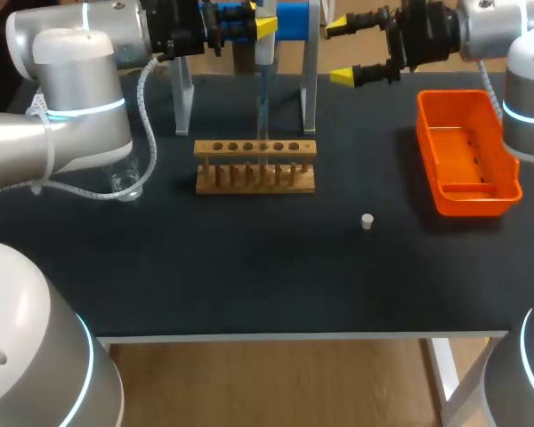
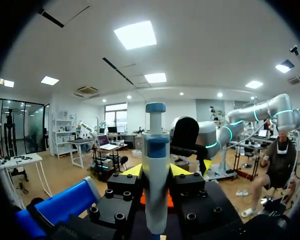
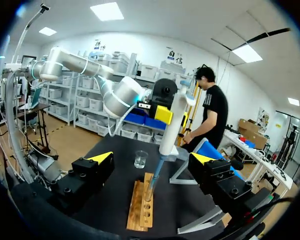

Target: Invert the test tube, pick up the pipette, mount the tip to pipette, aspirate from beaker and dispense into the tube, eject the tip, return the pipette, and cap with the stopper.

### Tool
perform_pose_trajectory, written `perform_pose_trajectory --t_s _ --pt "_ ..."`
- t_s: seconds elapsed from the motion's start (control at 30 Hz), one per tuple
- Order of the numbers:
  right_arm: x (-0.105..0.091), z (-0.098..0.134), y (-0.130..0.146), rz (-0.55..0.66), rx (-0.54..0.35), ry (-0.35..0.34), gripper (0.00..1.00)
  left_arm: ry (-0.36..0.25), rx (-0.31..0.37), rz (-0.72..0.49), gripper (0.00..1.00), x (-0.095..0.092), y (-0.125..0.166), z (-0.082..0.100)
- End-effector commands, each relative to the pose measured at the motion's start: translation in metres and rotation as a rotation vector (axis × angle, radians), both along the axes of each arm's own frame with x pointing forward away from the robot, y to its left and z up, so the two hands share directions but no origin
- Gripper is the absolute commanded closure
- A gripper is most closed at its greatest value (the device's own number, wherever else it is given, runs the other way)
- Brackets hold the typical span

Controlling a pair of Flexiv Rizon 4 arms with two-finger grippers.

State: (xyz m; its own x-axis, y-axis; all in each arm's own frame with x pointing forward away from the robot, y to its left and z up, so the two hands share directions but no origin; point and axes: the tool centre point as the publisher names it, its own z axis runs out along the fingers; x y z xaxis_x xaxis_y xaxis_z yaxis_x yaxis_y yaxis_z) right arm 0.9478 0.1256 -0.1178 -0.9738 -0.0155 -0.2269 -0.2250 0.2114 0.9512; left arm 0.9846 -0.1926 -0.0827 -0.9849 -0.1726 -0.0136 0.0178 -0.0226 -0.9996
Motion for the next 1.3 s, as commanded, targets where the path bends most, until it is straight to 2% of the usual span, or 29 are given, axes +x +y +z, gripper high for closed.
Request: perform_pose_trajectory --t_s 0.03,0.4,0.73,0.8,0.83,0.87,0.93,1.0,1.13,1.17,1.2,1.3 --pt "-0.003 0.020 0.001 0.005 0.006 -0.005 0.00 -0.001 -0.001 0.002 1.00 -0.001 0.000 0.000" --pt "0.000 0.066 0.016 0.022 0.068 0.055 0.00 -0.001 -0.001 0.002 1.00 -0.001 0.000 0.000" --pt "0.004 0.088 0.027 0.026 0.104 0.115 0.02 -0.001 -0.001 0.002 1.00 -0.001 0.000 0.000" --pt "0.004 0.092 0.029 0.020 0.110 0.122 0.12 -0.001 -0.001 0.002 1.00 -0.001 0.000 0.000" --pt "0.005 0.094 0.030 0.021 0.115 0.124 0.27 -0.001 -0.001 0.002 1.00 -0.001 0.000 0.000" --pt "0.005 0.097 0.031 0.022 0.121 0.128 0.35 -0.001 -0.001 0.002 1.00 -0.001 0.000 0.000" --pt "0.006 0.101 0.034 0.021 0.129 0.127 0.47 -0.001 -0.001 0.002 1.00 -0.001 0.000 0.000" --pt "0.006 0.105 0.037 0.021 0.136 0.124 0.52 -0.001 -0.001 0.002 1.00 -0.001 0.000 0.000" --pt "0.007 0.108 0.042 0.022 0.146 0.128 0.77 -0.001 -0.001 0.002 1.00 -0.001 0.000 0.000" --pt "0.008 0.109 0.045 0.022 0.148 0.131 0.86 -0.001 -0.001 0.002 1.00 -0.001 0.000 0.000" --pt "0.008 0.111 0.048 0.023 0.148 0.132 1.00 -0.001 -0.001 0.002 1.00 -0.001 0.000 0.000" --pt "0.010 0.115 0.056 0.026 0.154 0.140 1.00 -0.001 -0.001 0.002 1.00 -0.001 0.000 0.000"
